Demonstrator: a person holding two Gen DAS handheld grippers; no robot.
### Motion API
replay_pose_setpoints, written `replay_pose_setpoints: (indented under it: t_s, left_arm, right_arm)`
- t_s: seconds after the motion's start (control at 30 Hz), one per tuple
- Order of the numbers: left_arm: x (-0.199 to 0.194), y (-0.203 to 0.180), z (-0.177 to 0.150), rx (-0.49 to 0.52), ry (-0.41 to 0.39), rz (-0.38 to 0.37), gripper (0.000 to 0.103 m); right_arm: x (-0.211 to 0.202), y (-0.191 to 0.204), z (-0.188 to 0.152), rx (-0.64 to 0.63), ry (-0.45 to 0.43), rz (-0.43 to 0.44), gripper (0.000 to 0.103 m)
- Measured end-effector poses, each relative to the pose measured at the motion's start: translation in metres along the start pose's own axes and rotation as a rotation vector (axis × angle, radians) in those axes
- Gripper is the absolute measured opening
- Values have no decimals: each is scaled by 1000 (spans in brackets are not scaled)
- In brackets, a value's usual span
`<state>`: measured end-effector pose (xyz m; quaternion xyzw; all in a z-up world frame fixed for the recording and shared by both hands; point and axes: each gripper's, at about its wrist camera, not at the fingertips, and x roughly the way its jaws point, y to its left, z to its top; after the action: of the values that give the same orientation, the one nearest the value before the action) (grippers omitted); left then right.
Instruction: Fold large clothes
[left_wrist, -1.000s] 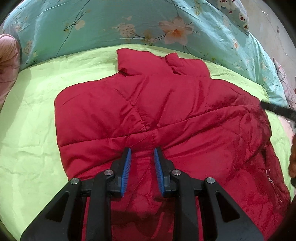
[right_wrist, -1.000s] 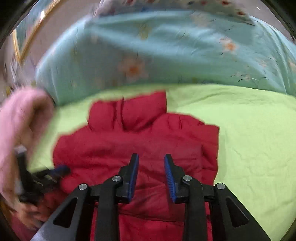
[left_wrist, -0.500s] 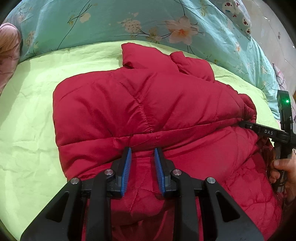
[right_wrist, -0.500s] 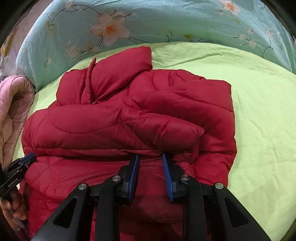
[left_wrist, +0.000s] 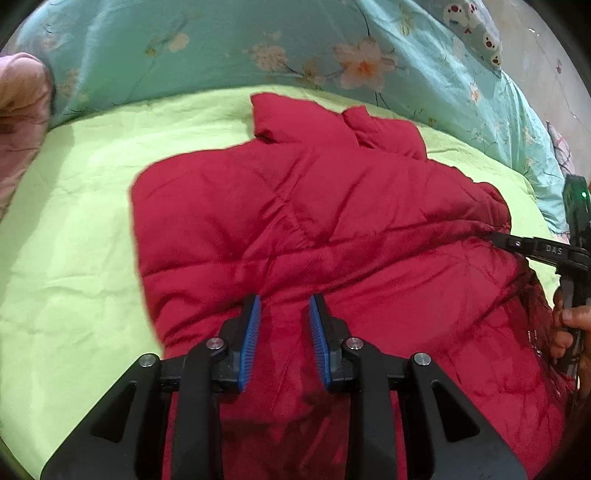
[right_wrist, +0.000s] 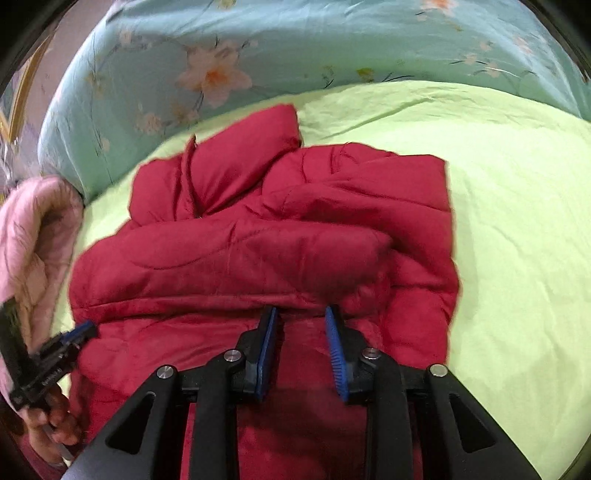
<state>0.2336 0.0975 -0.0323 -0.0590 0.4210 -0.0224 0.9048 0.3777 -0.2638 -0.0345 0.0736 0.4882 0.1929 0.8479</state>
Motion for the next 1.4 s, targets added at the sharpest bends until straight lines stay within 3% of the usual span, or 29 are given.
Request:
replay_pose_setpoints:
  t_s: [0.23,0.43,0.6,0.83,0.97,1.03,1.17,1.4]
  left_arm:
    - [-44,16,-34,-91,-13,45,36]
    - [-73,36,-70,-176,-5,59,36]
    - [-90,50,-99,-235,6,52,36]
    - [-106,57,-130,-267,34,9,36]
    - [-115,53,-146,-267,48,-29,38]
    - [-122,47,-153,-248,48,-38,53]
    - [-132,36,-164,-193,53,-66,55]
    - [-141,37,-184,-177,87,-98,62]
  right_arm:
    - [-46,-10,-32,47,-25,21,32]
    - [-80,-12,-65,71,-29,60,38]
    - [-108,-15,-95,66,-40,81,39]
    - [-143,-37,-140,77,-23,66,49]
    - [-161,-58,-153,102,-22,35,58]
    - [-169,-70,-157,127,-21,27,58]
    - [-176,-88,-164,151,1,2,59]
    - [-171,-102,-186,193,120,56,59]
